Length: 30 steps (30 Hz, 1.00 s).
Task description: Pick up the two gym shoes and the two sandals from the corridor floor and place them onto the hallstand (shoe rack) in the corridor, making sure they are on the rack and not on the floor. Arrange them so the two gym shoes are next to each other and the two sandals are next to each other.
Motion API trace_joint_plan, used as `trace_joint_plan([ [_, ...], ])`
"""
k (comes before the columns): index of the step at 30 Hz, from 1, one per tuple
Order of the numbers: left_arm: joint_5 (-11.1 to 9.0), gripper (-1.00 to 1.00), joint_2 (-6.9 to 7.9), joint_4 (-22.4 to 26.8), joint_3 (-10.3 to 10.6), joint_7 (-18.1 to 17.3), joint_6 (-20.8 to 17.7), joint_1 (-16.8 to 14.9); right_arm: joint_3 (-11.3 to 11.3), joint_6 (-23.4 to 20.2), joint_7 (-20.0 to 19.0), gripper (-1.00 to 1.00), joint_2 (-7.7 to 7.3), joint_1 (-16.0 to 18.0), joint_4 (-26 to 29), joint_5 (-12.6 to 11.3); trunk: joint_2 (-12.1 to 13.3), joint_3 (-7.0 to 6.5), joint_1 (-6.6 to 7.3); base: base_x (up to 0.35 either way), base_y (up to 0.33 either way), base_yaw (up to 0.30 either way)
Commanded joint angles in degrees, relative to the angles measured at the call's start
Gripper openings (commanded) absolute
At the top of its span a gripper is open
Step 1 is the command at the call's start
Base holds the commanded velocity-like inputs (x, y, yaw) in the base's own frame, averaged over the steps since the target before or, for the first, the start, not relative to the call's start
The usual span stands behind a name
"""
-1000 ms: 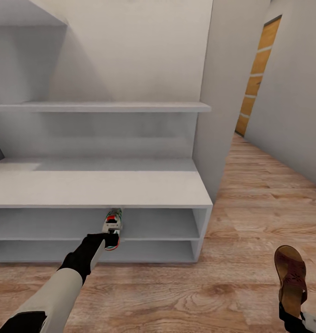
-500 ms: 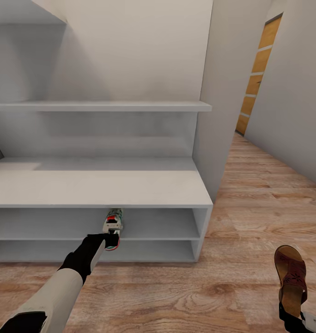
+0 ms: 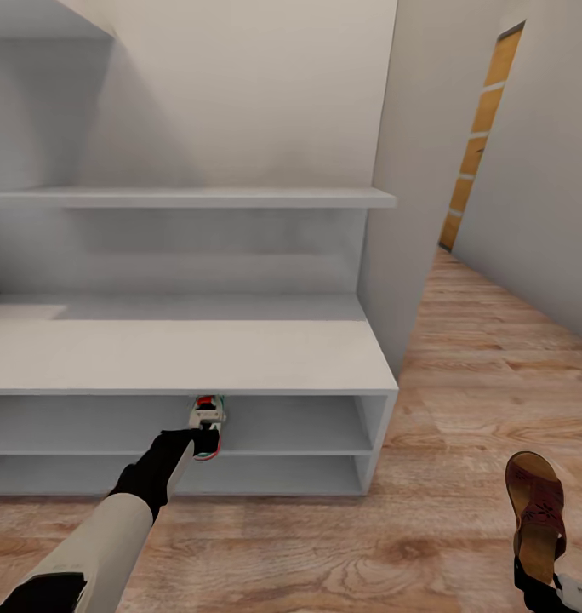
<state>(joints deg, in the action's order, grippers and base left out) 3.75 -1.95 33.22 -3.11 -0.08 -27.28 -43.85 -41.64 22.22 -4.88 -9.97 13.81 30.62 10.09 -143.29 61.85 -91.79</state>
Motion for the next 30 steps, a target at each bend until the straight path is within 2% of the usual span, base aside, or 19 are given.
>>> trace_joint_plan([
  [1, 0.4, -1.00, -0.07, 0.1, -0.3, -0.1, -0.3, 0.0, -0.5, 0.2, -0.5, -1.00, 0.03, 0.1, 0.0, 0.2, 0.0, 0.05, -0.02, 0.267, 0.057, 0.000],
  [30, 0.4, -1.00, 0.01, 0.1, -0.3, -0.2, -0.3, 0.1, -0.5, 0.2, -0.5, -1.00, 0.03, 0.1, -0.1, 0.2, 0.0, 0.05, -0.02, 0.075, 0.001, 0.000],
])
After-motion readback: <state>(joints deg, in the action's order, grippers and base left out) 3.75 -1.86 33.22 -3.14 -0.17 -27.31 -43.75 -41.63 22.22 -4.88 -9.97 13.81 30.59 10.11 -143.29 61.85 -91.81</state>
